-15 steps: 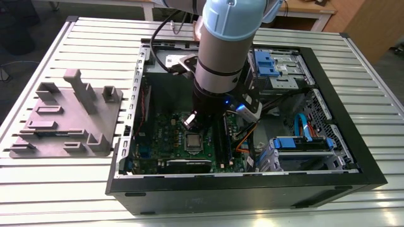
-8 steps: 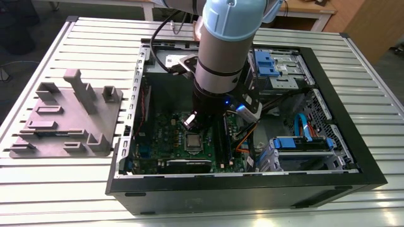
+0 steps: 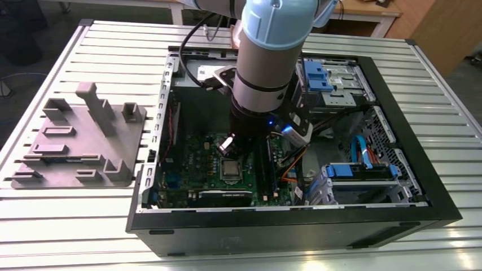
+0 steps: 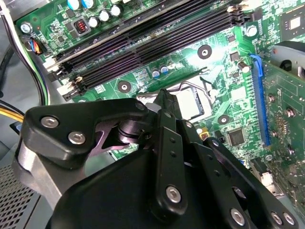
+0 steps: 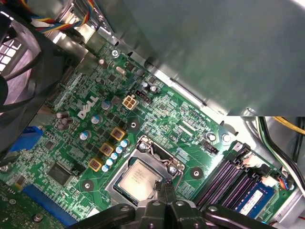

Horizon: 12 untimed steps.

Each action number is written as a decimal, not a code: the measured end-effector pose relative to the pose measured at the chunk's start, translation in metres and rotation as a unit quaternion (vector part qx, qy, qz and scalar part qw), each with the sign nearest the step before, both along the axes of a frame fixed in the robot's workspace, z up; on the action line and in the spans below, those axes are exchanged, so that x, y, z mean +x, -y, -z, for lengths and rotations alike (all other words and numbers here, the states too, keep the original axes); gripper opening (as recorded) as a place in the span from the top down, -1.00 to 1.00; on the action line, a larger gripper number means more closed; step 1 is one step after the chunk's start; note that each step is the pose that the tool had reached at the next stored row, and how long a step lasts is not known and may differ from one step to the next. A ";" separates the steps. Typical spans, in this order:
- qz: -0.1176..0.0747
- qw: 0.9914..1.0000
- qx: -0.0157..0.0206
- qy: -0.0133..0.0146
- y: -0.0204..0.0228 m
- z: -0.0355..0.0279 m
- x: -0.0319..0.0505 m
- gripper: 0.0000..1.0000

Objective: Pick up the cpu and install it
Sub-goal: 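Install the first cpu locking lever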

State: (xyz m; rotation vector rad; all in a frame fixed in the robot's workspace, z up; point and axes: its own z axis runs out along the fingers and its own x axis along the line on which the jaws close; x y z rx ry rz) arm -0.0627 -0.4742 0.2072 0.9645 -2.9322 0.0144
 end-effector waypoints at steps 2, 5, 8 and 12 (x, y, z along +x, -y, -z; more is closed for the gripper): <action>0.000 1.000 0.000 0.000 0.0030 0.0002 -0.0001 0.80; 0.000 1.000 0.000 0.000 0.0061 0.0007 -0.0001 0.80; 0.000 1.000 0.000 0.000 0.0069 0.0010 0.0005 0.80; 0.001 1.000 0.000 0.000 0.0112 0.0011 0.0029 0.80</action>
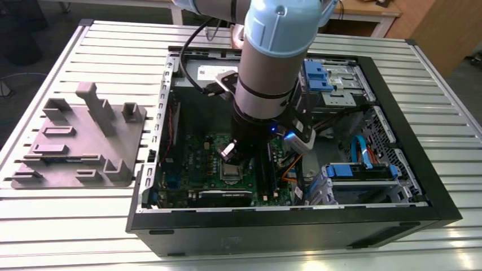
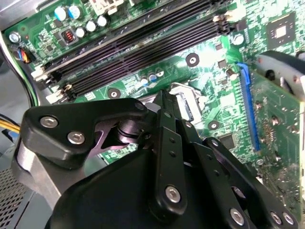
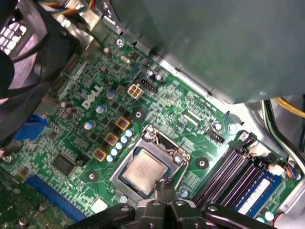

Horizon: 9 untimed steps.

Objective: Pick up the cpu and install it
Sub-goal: 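Install the first cpu locking lever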

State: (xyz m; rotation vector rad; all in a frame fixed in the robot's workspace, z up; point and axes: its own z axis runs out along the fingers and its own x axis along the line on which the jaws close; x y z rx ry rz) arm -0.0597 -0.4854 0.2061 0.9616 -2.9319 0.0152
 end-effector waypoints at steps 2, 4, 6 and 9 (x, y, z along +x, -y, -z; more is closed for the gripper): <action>0.001 1.000 0.000 0.000 0.0011 0.0002 0.0017 0.80; 0.003 1.000 0.000 0.000 0.0012 0.0004 0.0038 0.80; 0.004 1.000 0.000 0.000 0.0013 0.0006 0.0062 0.80; 0.010 1.000 0.000 0.000 0.0015 0.0016 0.0069 0.80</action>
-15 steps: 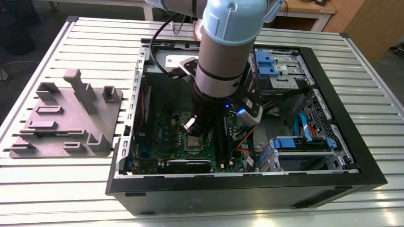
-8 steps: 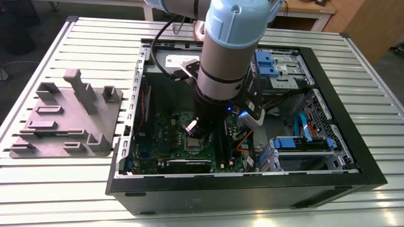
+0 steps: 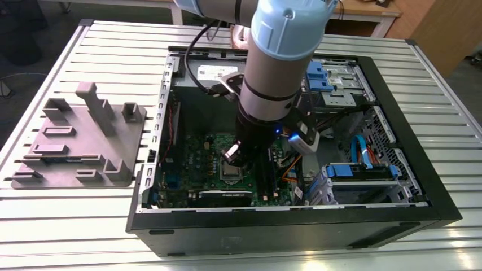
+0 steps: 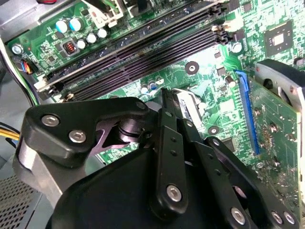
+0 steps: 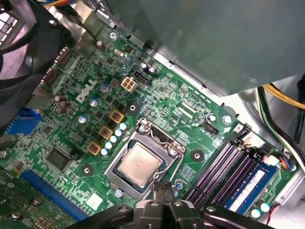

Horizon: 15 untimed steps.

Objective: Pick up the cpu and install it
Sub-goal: 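Install the first cpu locking lever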

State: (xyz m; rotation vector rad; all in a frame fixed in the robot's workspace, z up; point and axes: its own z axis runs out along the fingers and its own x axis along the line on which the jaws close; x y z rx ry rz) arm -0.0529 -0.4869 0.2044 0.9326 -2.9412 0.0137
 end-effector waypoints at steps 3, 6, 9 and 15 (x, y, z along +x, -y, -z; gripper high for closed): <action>0.012 1.000 0.000 0.000 0.0010 0.0008 0.0001 0.80; 0.015 1.000 0.000 0.000 0.0010 0.0009 0.0001 0.80; 0.015 1.000 0.000 0.000 0.0014 0.0012 0.0001 0.80; 0.016 1.000 0.000 0.000 0.0043 0.0024 0.0000 0.80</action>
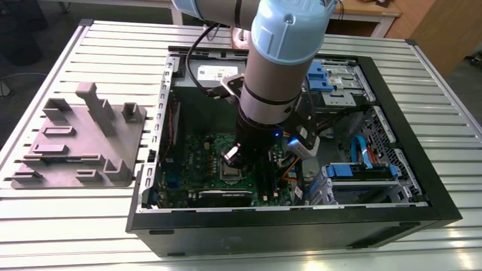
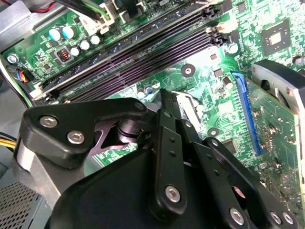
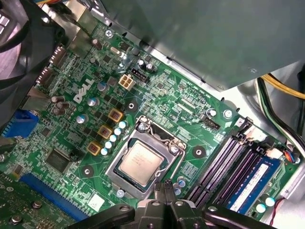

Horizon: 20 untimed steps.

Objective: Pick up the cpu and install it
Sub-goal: 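Install the first cpu locking lever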

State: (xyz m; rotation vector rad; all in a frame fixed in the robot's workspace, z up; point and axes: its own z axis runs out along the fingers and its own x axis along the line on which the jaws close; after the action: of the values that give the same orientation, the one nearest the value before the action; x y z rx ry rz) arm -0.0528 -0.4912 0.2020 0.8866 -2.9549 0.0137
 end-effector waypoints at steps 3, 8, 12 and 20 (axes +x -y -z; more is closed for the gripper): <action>0.000 1.000 0.000 0.000 0.0017 0.0003 -0.0003 0.80; 0.000 1.000 0.000 0.000 0.0027 0.0005 -0.0008 0.80; 0.001 1.000 0.000 0.000 0.0045 0.0005 -0.0015 0.80; 0.000 1.000 -0.001 0.009 0.0104 0.0077 -0.0025 0.80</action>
State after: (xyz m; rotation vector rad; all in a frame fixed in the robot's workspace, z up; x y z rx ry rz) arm -0.0553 -0.5016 0.1943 0.8896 -2.9715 0.0233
